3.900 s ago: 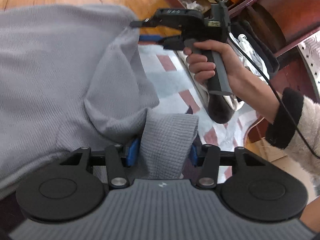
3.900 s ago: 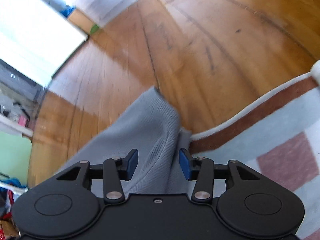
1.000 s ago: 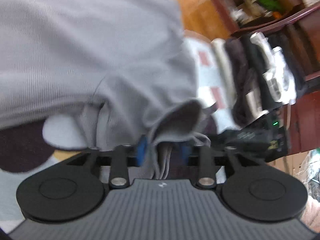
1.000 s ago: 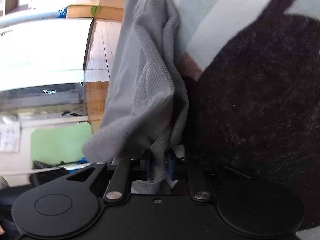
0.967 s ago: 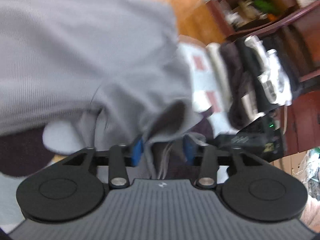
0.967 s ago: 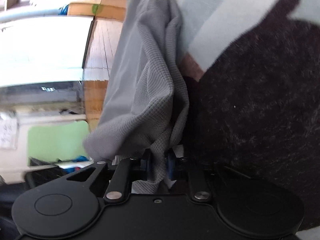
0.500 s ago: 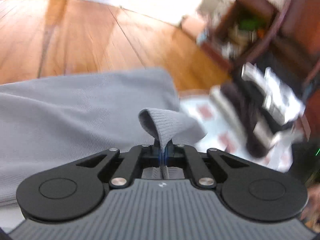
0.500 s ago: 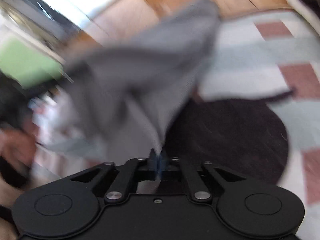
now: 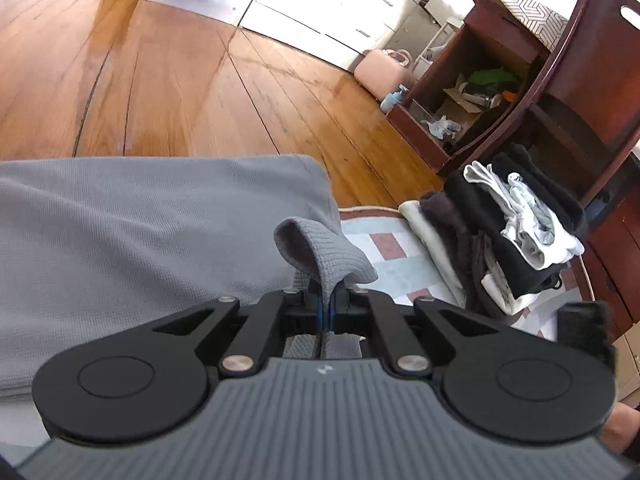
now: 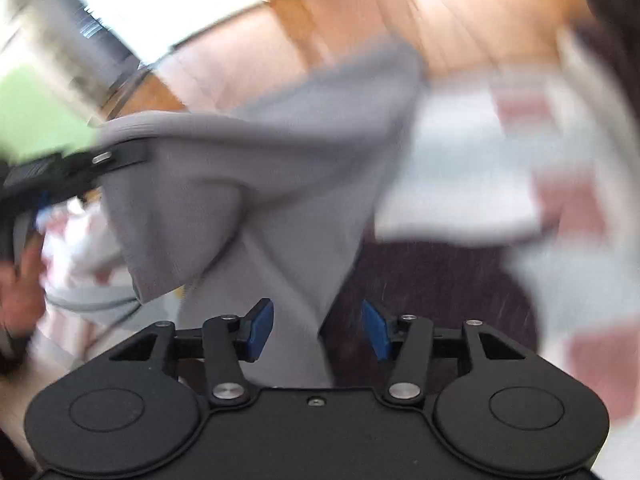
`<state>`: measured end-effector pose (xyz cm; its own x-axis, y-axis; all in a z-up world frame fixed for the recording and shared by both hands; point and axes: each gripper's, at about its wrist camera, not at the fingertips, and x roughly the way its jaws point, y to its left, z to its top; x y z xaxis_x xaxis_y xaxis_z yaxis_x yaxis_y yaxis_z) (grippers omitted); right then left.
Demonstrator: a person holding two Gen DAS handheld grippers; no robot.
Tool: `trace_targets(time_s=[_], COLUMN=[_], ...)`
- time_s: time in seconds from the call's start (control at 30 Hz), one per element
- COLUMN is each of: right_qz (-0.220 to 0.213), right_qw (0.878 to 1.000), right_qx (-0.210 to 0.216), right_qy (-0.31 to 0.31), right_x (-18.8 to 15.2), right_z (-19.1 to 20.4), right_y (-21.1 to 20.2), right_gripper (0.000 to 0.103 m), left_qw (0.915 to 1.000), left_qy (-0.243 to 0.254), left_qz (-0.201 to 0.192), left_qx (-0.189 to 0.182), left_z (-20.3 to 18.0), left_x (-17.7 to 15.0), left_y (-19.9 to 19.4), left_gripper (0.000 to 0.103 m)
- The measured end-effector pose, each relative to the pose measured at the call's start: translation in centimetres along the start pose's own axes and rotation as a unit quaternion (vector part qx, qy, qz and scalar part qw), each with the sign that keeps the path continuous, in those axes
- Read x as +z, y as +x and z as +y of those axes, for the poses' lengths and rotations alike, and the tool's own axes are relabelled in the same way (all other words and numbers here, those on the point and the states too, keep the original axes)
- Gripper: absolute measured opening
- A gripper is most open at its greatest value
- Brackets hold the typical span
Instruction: Fold clothes
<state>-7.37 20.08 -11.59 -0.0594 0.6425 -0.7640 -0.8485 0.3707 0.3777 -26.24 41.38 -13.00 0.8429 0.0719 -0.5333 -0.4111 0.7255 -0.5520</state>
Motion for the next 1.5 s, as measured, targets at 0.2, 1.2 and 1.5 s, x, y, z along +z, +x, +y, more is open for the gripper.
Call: trace_targets(time_s=[0.2,1.2,1.5], right_qz=[0.054,0.063,0.058], right_qw=[0.977,0.966,0.971], right_qx=[0.065,0.237,0.183], right_qy=[-0.194,0.078,0.145], right_x=[1.2,0.7,1.0], right_z=[7.1,-1.5,-3.1], right_y=[3.6,2.6,4.1], right_gripper=[0.056,0.055,0.062], left_qw=[0.9977,0.952,0.9725], left_qy=[-0.06,0.01,-0.03], left_qz=[0.01,0.29,0.225], left_qx=[-0.031,-0.098,0.052], left_z=[1.7,-2.5,2.2], left_x=[0.4,-6.2,-4.4], left_y=[0.9,6.2,4.4], left_gripper=[0.003,0.03,0.061])
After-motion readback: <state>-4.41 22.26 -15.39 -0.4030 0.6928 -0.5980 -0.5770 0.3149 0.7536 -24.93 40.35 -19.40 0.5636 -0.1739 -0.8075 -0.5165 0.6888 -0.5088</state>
